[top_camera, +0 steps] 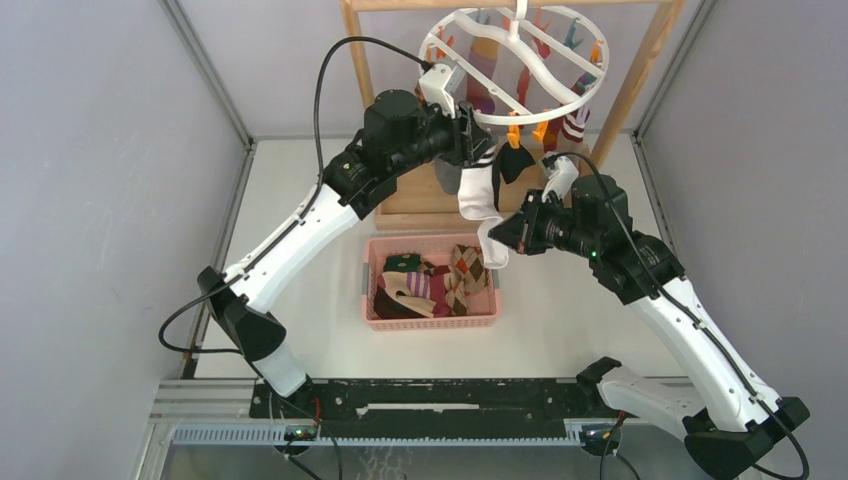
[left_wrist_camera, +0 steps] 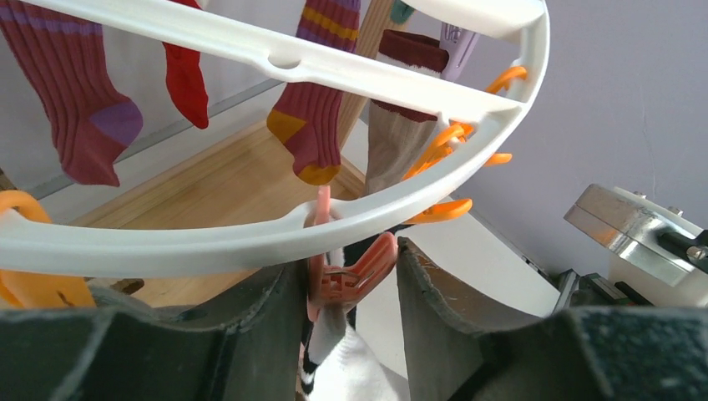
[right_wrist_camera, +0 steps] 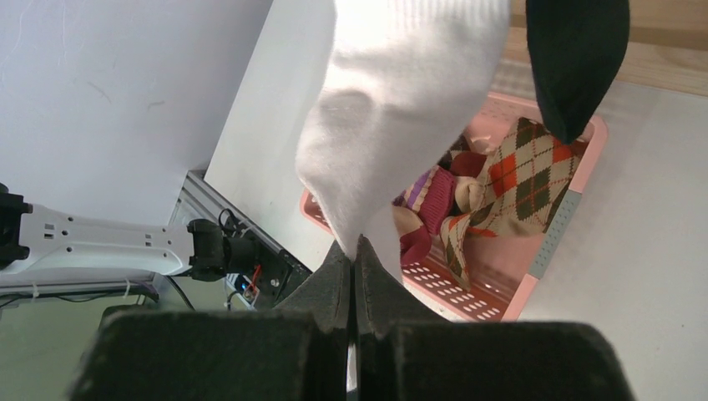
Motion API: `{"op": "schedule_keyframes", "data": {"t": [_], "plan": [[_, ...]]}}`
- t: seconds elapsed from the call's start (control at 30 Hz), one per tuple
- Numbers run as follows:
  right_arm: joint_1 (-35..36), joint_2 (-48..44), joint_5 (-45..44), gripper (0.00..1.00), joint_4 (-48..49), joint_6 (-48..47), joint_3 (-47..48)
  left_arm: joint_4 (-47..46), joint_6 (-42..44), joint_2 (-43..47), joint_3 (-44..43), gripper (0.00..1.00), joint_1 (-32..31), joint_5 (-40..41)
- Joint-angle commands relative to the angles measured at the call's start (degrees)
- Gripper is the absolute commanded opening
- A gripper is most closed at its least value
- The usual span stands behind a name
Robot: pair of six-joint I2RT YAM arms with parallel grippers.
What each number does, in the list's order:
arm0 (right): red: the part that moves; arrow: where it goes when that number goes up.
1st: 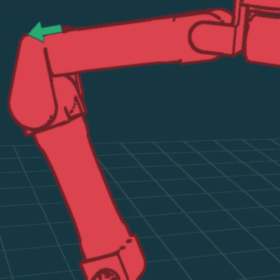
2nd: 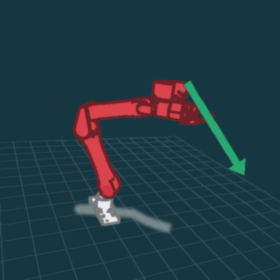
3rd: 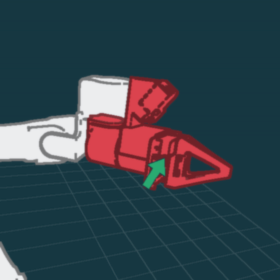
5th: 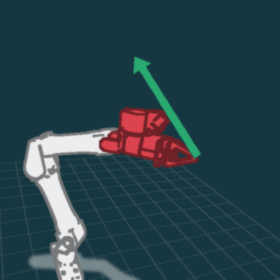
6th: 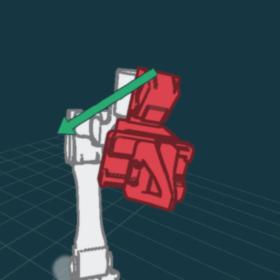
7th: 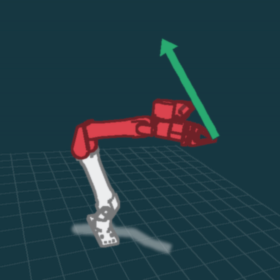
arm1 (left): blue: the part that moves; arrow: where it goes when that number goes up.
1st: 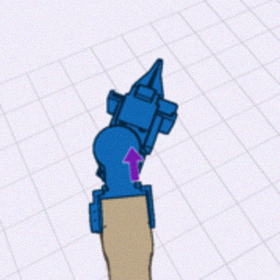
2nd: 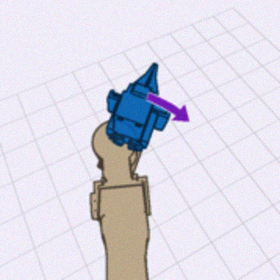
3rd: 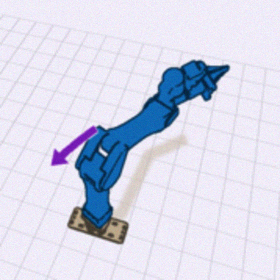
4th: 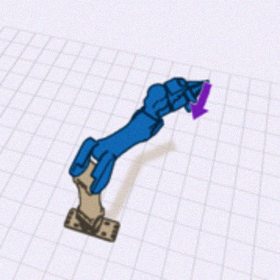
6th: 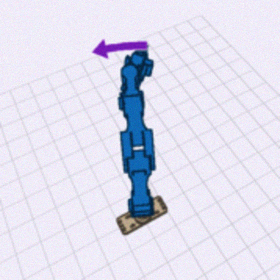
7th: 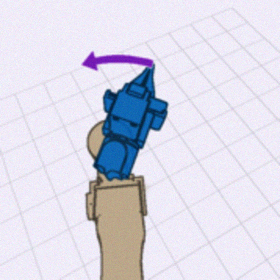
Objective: Remove the socks clipped to the hanger
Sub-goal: Remove the sock from the hanger.
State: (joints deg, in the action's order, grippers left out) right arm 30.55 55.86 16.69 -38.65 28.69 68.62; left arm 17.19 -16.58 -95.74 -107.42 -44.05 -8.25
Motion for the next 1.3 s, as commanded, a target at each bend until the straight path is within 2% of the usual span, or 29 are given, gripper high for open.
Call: {"op": "schedule_keyframes", "data": {"t": [0.0, 0.37, 0.57, 0.63, 0.77, 1.0, 1.27], "plan": [[0.8, 0.2, 0.4, 0.0, 1.0, -0.5, 1.3, -1.3, -0.9, 1.4, 0.1, 0.48, 0.2, 0.5], [1.4, 0.5, 0.1, 0.0, 0.6, -0.7, 1.2, -2.5, -1.7, 1.9, 0.7, 0.43, 0.4, 0.0], [1.8, 0.7, -0.1, 0.0, 0.4, -0.7, 1.2, -2.5, -1.6, 3.1, 1.3, 0.58, 0.9, 0.1], [2.0, 0.3, 0.0, 0.0, 1.3, -0.5, 0.5, -2.4, -1.7, 3.6, 1.6, 0.71, 1.2, 0.2], [2.3, 0.1, 0.1, 0.0, 1.8, 0.0, -0.3, -3.2, -2.2, 4.7, 3.0, 0.7, 1.6, 0.3], [2.6, 0.0, -0.2, 0.0, 1.7, -0.1, -0.3, -5.3, -3.4, 5.5, 4.7, 0.58, 2.5, -0.9], [2.7, 0.2, -0.2, 0.0, 1.6, -0.1, -0.3, -5.7, -3.7, 4.6, 3.3, 0.62, 2.6, -1.8]]}}
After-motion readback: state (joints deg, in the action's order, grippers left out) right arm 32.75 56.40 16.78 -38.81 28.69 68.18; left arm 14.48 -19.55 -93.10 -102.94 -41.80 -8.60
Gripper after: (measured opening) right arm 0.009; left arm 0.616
